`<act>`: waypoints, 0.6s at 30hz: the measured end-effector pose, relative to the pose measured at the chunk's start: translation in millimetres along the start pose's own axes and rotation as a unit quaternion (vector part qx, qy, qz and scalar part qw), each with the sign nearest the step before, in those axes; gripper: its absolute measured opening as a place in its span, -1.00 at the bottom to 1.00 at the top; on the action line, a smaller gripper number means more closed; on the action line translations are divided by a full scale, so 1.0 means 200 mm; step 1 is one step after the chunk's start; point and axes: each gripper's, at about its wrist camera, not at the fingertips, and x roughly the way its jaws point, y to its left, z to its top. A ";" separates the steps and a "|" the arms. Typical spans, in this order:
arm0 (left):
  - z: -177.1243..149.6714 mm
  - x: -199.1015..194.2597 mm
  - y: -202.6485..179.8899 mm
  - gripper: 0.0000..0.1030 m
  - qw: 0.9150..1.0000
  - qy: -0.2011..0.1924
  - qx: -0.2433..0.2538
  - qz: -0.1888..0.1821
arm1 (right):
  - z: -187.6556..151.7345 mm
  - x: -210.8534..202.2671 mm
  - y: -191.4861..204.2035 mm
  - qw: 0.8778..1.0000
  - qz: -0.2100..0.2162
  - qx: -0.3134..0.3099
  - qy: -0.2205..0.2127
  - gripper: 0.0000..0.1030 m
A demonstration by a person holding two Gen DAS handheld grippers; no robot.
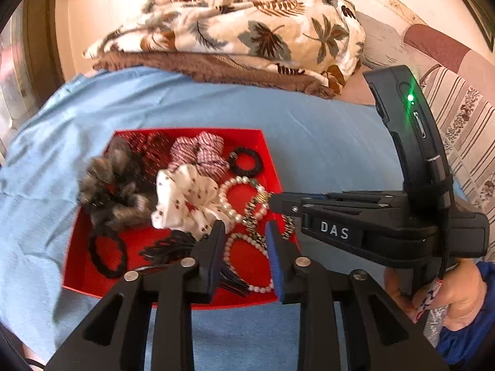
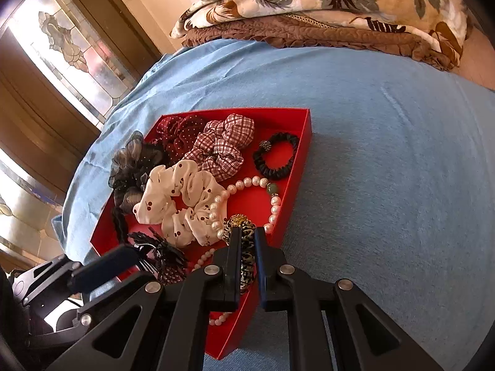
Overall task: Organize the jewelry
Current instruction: 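Lower gold leopard bracelet into the tray and open right tool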
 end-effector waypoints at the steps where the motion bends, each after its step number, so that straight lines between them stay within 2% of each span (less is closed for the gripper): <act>1: 0.00 0.00 0.00 -0.40 1.000 -0.003 0.002 0.007 | 0.00 -0.01 0.00 1.000 0.001 0.001 -0.001 -0.81; 10: 0.01 -0.02 0.00 -0.16 0.999 -0.022 0.008 0.039 | 0.02 -0.06 -0.01 1.000 0.019 0.018 -0.010 -0.80; 18: 0.01 -0.03 0.03 0.05 0.998 -0.028 -0.005 0.055 | -0.02 -0.09 -0.03 1.000 0.001 0.016 -0.014 -0.73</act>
